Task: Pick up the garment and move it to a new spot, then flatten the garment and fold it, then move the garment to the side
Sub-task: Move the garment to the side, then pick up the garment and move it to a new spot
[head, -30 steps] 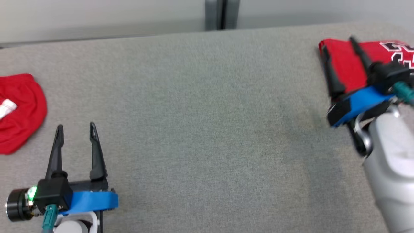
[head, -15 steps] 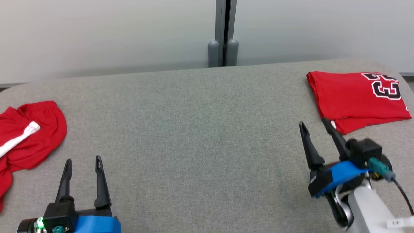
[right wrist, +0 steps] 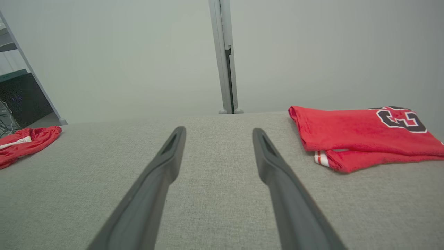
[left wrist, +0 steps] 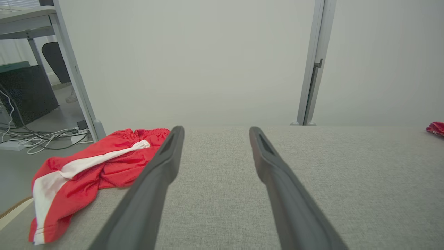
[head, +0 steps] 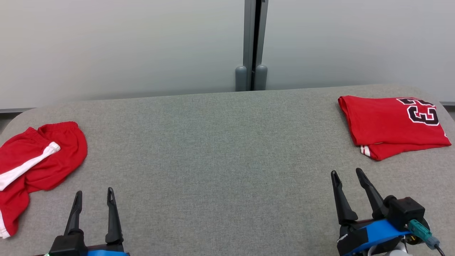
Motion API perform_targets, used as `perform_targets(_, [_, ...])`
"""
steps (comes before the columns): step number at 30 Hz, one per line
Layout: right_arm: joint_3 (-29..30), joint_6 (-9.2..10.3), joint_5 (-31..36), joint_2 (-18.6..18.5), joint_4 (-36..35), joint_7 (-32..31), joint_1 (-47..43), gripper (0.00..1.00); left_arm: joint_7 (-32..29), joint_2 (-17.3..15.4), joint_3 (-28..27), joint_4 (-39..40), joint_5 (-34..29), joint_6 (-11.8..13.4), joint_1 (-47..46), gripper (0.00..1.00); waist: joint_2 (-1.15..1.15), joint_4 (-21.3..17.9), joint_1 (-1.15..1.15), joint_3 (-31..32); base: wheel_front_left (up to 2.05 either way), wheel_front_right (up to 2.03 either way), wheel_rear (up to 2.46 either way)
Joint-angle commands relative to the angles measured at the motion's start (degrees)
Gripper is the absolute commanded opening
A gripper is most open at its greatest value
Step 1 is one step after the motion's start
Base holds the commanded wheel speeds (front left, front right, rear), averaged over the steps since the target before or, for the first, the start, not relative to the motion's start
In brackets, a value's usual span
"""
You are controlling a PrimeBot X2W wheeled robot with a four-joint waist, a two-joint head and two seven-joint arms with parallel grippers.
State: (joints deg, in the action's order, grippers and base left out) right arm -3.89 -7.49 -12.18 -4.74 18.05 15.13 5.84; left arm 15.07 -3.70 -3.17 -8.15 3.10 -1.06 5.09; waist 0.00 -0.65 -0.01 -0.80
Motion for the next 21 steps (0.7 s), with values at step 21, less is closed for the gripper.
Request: perform_targets(21, [1.30,-0.01,0.64,1.82,-1.60,0.00,-3.71,1.00,0.14,0.27,-1.21,-0.46,-0.93,-0.80,-0.32,1.00,0.00,0.84,0.01,-0.77,0.00,0.00,0.00])
